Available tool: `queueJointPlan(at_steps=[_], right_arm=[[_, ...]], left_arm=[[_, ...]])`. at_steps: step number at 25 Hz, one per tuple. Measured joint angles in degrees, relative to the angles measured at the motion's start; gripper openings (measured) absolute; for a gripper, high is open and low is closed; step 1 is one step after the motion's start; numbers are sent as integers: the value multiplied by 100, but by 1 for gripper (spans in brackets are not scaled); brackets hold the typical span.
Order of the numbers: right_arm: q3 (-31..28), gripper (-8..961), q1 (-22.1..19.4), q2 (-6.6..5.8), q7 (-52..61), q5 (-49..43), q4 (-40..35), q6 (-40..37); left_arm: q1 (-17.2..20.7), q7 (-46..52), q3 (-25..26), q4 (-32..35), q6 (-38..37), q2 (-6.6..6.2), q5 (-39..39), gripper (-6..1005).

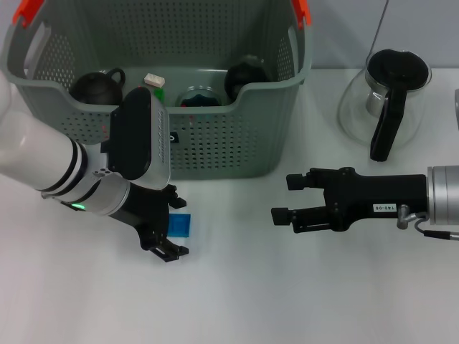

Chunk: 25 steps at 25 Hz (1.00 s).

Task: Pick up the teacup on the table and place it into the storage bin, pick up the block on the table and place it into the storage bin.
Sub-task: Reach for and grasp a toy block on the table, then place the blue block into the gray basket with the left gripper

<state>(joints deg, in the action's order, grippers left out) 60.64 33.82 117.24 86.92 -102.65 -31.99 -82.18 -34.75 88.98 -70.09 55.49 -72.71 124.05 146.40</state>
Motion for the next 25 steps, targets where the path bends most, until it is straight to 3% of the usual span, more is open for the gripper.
queueJointPlan(at_steps=[4,7,23,25], right_arm=[[0,925,-14,0,0,0,0,-6],[0,925,-19,0,1,0,0,-11],[0,924,-52,0,1,0,-43,1],[0,924,-52,0,1,0,-46,0]], left_arm=[[-79,66,7,-121,55,-11,39,871],[-108,67,29,-157,60,-17,45,788],[-260,463,40,-233,107,-77,74,623],[-259,469,40,-205,52,-79,74,547]])
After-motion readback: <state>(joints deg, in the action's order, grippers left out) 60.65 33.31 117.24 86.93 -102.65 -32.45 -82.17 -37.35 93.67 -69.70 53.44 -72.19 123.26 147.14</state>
